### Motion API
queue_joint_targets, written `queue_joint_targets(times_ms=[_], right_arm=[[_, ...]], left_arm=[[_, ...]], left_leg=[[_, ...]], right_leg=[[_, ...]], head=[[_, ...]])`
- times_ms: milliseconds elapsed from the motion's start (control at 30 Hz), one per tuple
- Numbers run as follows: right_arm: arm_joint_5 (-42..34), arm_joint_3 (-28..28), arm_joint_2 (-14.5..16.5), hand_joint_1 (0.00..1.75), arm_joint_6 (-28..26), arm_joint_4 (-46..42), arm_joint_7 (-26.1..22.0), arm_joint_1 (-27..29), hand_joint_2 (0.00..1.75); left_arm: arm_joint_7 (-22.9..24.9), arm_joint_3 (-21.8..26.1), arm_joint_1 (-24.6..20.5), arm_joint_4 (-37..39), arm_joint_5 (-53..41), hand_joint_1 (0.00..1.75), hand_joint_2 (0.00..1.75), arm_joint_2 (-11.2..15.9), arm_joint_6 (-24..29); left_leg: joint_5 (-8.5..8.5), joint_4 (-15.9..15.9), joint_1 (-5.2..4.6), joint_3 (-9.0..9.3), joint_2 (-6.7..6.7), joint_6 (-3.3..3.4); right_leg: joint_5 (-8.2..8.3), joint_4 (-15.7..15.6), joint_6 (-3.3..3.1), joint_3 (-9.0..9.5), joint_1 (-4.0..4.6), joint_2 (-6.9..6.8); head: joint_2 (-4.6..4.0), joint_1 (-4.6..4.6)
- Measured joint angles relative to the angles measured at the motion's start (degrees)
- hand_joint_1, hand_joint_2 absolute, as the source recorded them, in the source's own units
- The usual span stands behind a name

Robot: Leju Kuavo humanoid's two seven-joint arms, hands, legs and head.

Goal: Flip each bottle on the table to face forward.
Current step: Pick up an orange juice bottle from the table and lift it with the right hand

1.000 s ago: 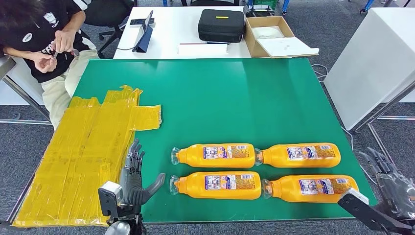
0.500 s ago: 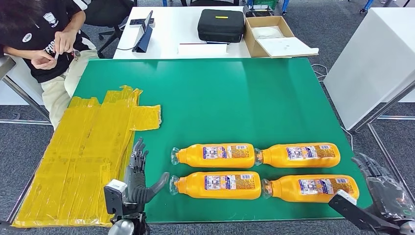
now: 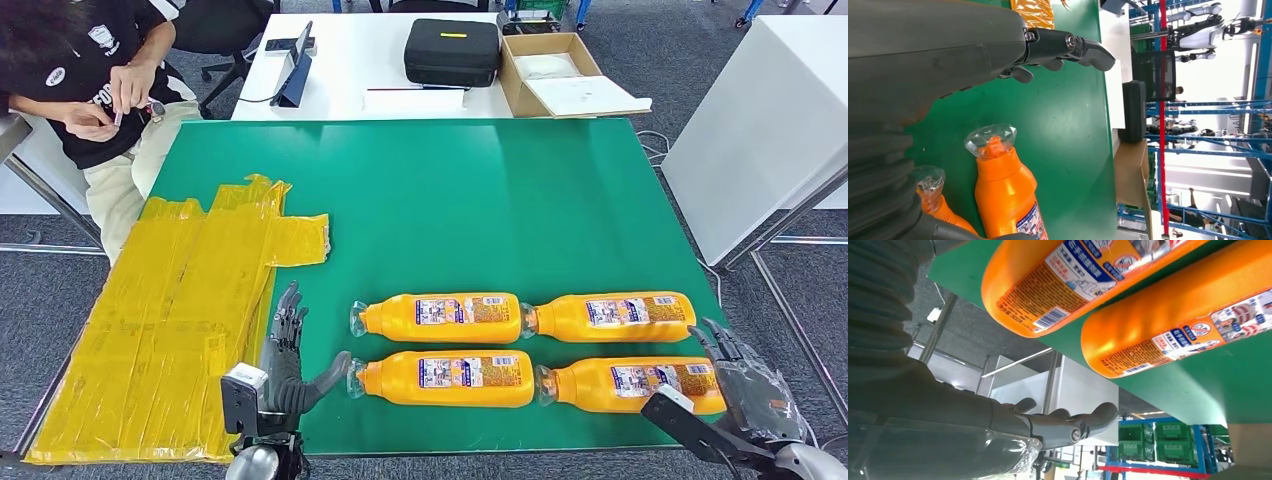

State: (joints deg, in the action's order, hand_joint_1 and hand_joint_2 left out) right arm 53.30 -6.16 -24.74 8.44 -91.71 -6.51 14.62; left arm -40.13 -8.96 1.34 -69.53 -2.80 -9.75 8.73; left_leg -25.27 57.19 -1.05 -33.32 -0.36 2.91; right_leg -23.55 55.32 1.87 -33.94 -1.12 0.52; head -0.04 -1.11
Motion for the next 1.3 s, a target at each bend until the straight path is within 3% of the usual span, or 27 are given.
queue_joint_targets(times_ms=[500,1300], right_arm=[[8.97,5.54,1.34,0.00,-4.42,10.63,2.38,-6.91,1.75],[8.87,10.84,1.69,0.00,-2.86,18.30,1.40,-10.80,1.75]], left_arm=[[0.05,0.35,-1.77,3.02,-0.21,0.00,1.75,-0.28,-0.27],[1.72,1.31,-1.75,3.43,-1.33,0.00,1.75,-0.61,-0.54]], left_leg=[[0.01,0.00,0.00,0.00,-0.01,0.00],[0.01,0.00,0.00,0.10,0.04,0.01]], right_leg=[[0.00,0.01,0.00,0.01,0.00,-0.01],[0.00,0.00,0.00,0.07,0.01,0.01]], head=[[-0.01,-0.01],[0.00,0.00]])
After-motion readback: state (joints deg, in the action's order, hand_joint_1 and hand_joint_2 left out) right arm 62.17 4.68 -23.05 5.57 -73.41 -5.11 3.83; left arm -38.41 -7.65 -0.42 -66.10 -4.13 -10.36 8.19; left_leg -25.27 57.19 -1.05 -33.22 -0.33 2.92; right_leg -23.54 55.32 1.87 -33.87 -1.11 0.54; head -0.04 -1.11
